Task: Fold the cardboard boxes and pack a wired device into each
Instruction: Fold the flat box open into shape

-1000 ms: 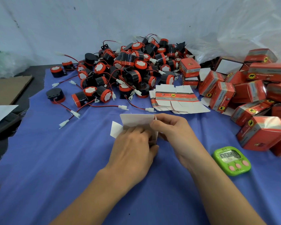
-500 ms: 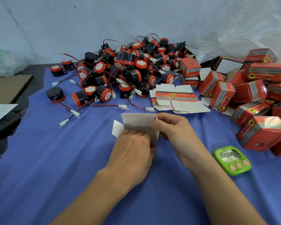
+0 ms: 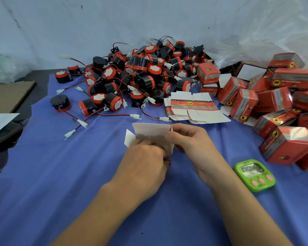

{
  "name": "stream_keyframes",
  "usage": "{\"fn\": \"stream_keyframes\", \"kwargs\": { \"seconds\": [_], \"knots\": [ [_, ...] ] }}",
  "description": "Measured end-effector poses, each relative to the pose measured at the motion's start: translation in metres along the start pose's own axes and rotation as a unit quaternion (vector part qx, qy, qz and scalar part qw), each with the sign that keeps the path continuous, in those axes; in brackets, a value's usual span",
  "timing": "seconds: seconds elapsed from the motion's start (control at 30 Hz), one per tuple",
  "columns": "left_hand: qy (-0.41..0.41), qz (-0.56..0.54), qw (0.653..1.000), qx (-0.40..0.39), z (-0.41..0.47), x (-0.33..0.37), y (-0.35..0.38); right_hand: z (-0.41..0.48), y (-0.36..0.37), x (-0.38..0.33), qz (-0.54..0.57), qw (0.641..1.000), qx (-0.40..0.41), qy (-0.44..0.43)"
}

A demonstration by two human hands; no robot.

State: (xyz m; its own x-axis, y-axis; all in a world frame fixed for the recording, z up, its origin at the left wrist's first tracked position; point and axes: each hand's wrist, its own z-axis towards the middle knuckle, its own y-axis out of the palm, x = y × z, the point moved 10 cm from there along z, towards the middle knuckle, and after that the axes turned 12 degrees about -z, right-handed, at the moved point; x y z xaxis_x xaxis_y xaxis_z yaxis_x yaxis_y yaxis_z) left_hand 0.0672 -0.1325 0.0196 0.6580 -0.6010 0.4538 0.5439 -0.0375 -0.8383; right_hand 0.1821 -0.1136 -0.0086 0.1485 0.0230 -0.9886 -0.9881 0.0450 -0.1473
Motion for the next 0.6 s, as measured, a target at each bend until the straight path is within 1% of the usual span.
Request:
{"fn": "stream_keyframes", "kwargs": {
  "seconds": [0.1, 0.23, 0.33, 0.47, 0.53, 0.6],
  "knots": [
    [0.005, -0.023, 1.0, -0.005, 0.0, -0.002, -0.001, 0.0, -0.001, 0.0, -0.008, 1.0, 0.002, 0.0],
    [-0.012, -0.013, 1.0, -0.005, 0.003, -0.005, -0.001, 0.0, 0.0, 0.003, -0.018, 1.0, -0.001, 0.008],
    [-0.01, 0.019, 1.0, 0.003, 0.003, 0.002, 0.0, 0.0, 0.001, 0.003, -0.016, 1.0, -0.006, 0.013],
    [0.032, 0.029, 0.997, 0.058, -0.001, 0.016, -0.005, 0.001, 0.001, 0.005, -0.006, 1.0, -0.013, 0.021],
    [0.042, 0.037, 0.996, 0.066, -0.002, 0.015, -0.004, 0.0, 0.002, 0.006, -0.021, 0.999, -0.019, 0.027],
    [0.073, 0.008, 0.993, 0.09, -0.005, 0.014, -0.012, 0.0, 0.004, 0.005, -0.044, 0.998, -0.025, 0.024]
  ]
}}
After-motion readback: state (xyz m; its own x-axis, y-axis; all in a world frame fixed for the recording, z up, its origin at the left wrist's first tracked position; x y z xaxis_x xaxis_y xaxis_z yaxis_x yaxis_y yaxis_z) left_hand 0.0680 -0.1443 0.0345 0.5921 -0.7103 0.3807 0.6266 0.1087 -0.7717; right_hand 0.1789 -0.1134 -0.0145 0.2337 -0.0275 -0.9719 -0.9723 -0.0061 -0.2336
